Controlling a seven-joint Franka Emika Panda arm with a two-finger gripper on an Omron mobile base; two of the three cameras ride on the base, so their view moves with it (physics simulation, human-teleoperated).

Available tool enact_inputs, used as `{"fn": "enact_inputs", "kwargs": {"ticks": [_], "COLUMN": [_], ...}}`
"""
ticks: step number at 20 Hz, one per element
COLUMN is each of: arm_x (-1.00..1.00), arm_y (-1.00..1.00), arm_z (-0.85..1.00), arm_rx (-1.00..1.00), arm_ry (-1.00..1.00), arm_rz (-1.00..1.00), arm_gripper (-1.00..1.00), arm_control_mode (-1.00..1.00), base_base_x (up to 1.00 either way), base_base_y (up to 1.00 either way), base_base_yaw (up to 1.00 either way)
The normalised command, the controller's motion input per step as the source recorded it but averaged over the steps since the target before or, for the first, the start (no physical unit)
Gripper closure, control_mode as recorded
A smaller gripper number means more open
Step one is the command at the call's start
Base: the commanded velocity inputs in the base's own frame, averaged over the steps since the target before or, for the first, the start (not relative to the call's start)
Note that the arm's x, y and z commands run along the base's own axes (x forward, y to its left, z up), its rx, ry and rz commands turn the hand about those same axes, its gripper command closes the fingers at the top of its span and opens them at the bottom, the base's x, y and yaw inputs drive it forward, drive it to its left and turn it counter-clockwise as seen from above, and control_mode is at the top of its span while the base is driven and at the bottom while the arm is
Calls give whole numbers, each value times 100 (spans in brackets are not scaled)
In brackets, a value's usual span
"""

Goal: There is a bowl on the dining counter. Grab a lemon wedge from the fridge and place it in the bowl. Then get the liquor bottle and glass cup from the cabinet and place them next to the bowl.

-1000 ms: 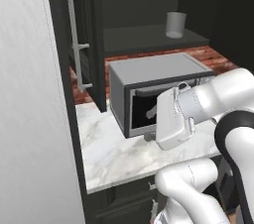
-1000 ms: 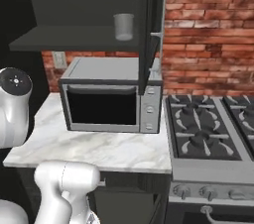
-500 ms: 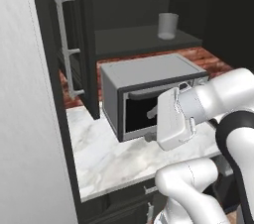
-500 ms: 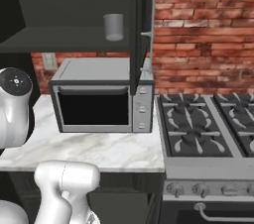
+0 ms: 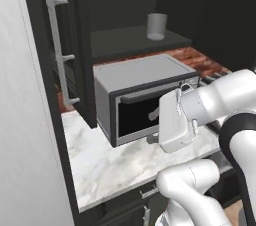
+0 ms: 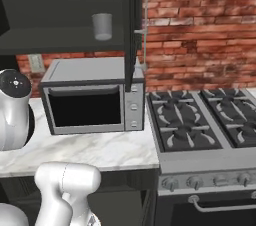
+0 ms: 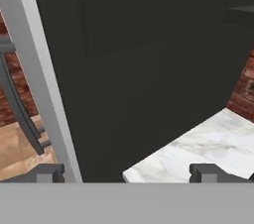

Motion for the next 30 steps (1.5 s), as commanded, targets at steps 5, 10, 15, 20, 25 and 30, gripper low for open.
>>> {"fn": "enact_inputs", "kwargs": {"ticks": [5, 10, 15, 20, 25, 30], "arm_x": [0, 0, 0, 0, 0, 0], "arm_y": [0, 0, 0, 0, 0, 0], "arm_z": [0, 0, 0, 0, 0, 0], "arm_rx": [0, 0, 0, 0, 0, 0], "arm_ry": [0, 0, 0, 0, 0, 0], "arm_rz": [0, 0, 0, 0, 0, 0], "arm_gripper": [-100, -100, -100, -100, -100, -100], "arm_control_mode": [100, 100, 100, 100, 100, 100], "base_base_x": [74, 96, 49, 6, 21, 41], "base_base_y": [-2, 0, 0, 0, -3, -3], "base_base_yaw": [-31, -22, -6, 0, 0, 0]}}
